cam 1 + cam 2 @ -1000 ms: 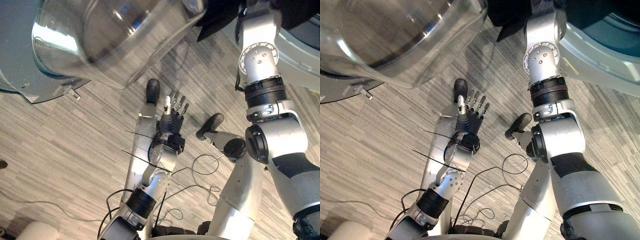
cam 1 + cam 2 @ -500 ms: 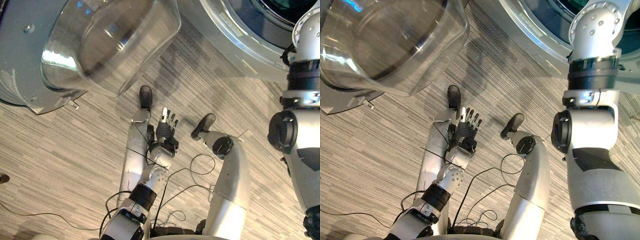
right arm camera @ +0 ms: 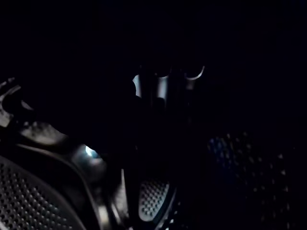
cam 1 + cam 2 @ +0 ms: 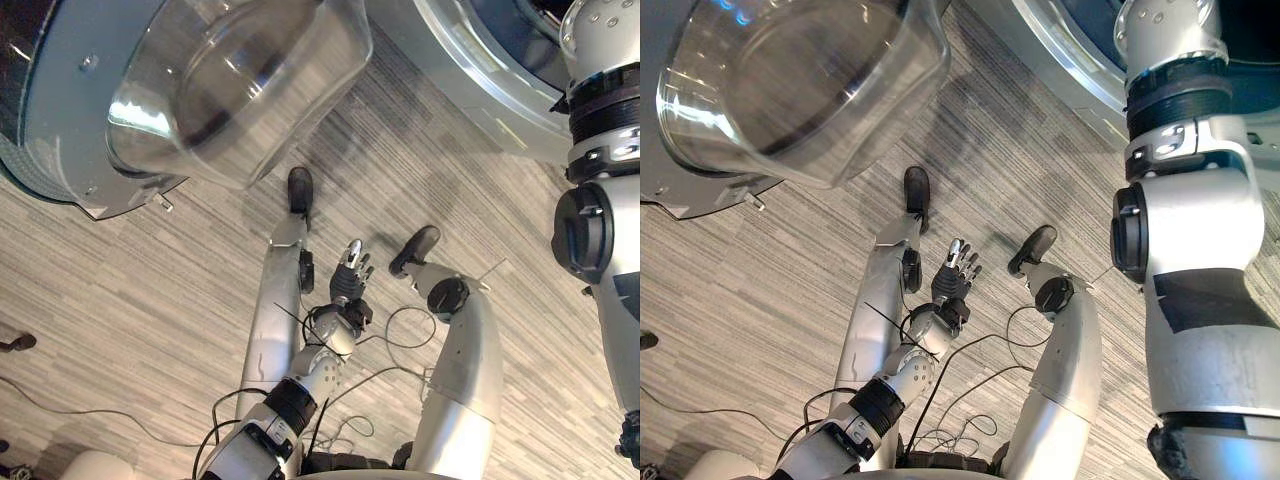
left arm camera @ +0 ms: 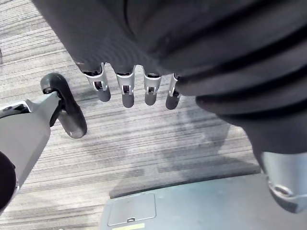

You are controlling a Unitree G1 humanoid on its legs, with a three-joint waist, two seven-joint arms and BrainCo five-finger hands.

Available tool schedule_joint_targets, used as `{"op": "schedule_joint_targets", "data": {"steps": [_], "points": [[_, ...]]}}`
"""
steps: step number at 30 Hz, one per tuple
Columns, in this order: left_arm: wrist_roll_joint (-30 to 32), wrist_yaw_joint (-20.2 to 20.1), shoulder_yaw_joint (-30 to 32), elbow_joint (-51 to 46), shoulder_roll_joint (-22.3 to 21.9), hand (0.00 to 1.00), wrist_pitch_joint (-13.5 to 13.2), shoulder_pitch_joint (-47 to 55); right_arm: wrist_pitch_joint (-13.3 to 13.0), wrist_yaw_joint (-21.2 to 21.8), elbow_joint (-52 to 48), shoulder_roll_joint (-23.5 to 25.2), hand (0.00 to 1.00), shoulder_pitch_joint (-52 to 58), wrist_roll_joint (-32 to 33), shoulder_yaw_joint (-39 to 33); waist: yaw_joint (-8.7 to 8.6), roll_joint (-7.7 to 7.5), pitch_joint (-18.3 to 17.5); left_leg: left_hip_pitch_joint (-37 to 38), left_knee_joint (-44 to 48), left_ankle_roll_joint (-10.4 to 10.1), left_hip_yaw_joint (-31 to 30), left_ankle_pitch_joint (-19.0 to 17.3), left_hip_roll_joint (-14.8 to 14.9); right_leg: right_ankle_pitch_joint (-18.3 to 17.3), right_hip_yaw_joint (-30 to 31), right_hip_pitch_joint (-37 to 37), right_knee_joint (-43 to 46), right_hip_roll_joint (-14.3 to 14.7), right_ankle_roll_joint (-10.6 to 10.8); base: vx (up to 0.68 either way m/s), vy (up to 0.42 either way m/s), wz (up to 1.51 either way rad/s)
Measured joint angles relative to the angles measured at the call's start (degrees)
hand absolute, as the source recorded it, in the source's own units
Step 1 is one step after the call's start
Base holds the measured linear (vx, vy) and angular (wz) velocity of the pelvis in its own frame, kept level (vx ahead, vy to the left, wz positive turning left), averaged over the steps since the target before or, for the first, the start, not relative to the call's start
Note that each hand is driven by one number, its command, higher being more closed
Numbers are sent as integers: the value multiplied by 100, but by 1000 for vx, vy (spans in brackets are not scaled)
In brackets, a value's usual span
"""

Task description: Pick up the laundry basket with both hands and put the clothes into the washing machine.

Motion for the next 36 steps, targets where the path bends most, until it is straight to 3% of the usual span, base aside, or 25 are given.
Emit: {"op": "schedule_joint_targets", "data": {"steps": [5,12,17,22,25,30,32,36], "points": [[2,-9,0,-50,8,0,-13,14,-55,182,14,-275,0,-286,98,17,4,3,-2,1,33,9,-68,-9,-11,-29,-99,117,-19,-2,18,3,7,4],[7,-13,11,-45,13,0,-12,19,-100,284,109,-244,0,-279,204,96,-1,9,-5,2,128,70,-17,-87,24,-21,-41,116,-2,11,24,-34,4,-5],[3,-69,47,-39,48,0,-79,22,6,583,106,-42,0,-89,-286,48,-15,33,-18,52,303,137,85,-202,98,-17,84,126,47,45,46,-14,-6,-10],[4,-145,279,-2,61,0,-116,-9,382,1033,-92,214,0,1136,-869,-162,-15,61,-54,46,570,57,27,-387,115,-232,112,124,405,10,62,-33,-43,4],[5,-144,439,95,-9,0,-111,-60,598,1122,-87,739,0,2301,-945,-389,-9,61,-54,23,635,31,-24,-434,111,-359,139,84,569,2,44,-69,-69,8],[1,-148,734,355,-111,0,-81,-127,582,1468,-701,1124,0,3707,-1198,-772,-84,55,-87,-15,866,-3,-61,-466,115,-505,197,39,847,-29,25,-61,-39,4],[1,-158,959,565,-143,0,-69,-167,557,1569,-895,1394,0,4088,-1202,-939,-151,43,-175,-13,941,-5,-60,-497,104,-556,211,37,949,-71,18,-91,-32,7],[22,-252,1452,1119,-224,0,71,-298,587,1638,-1226,2145,0,5874,-1170,-1529,-197,22,-291,288,1066,0,-27,-626,110,-651,295,309,1077,-83,54,-75,-15,3]]}}
